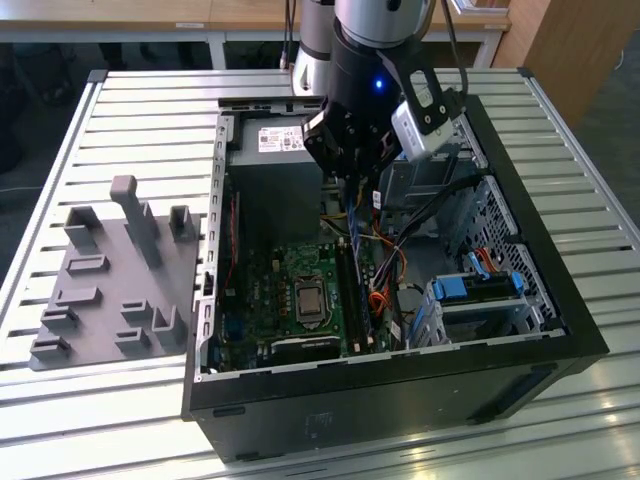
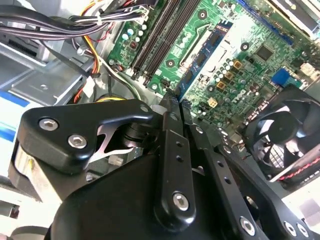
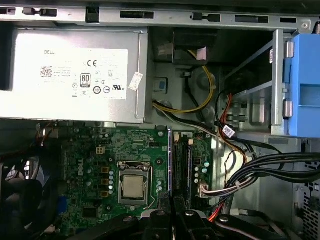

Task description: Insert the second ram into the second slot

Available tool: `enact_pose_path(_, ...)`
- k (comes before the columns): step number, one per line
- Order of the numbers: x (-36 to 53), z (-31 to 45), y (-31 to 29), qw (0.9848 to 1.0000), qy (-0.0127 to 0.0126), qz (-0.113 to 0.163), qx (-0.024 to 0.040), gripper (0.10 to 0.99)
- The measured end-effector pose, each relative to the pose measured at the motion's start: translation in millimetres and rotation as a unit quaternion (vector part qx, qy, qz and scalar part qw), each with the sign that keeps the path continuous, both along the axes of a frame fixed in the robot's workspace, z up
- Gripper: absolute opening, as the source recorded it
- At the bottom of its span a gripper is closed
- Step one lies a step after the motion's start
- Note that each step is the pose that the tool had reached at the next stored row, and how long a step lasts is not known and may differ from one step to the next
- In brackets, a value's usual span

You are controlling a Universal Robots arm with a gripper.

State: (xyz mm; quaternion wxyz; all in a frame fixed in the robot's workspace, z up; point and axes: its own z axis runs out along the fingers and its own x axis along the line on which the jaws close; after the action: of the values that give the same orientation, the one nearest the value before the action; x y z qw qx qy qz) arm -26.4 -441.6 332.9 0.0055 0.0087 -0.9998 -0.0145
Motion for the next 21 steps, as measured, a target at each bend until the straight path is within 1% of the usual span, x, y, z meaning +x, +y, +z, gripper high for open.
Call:
enact_pose_path(2,0.1,-3.6,-1.4,1.0000,0.0000,0.000,0.0000,0.137)
enact_pose_path(6,0.8,-11.1,-7.0,1.0000,0.0000,0.000,0.0000,0.137)
enact_pose_path(8,1.5,-14.7,-8.2,1.0000,0.0000,-0.001,0.0000,0.137)
enact_pose_path(16,5.3,-29.3,-9.4,1.0000,0.0000,-0.006,0.0000,0.137)
enact_pose_path(21,5.4,-38.3,-9.4,0.9996,0.0000,-0.027,0.0000,0.137)
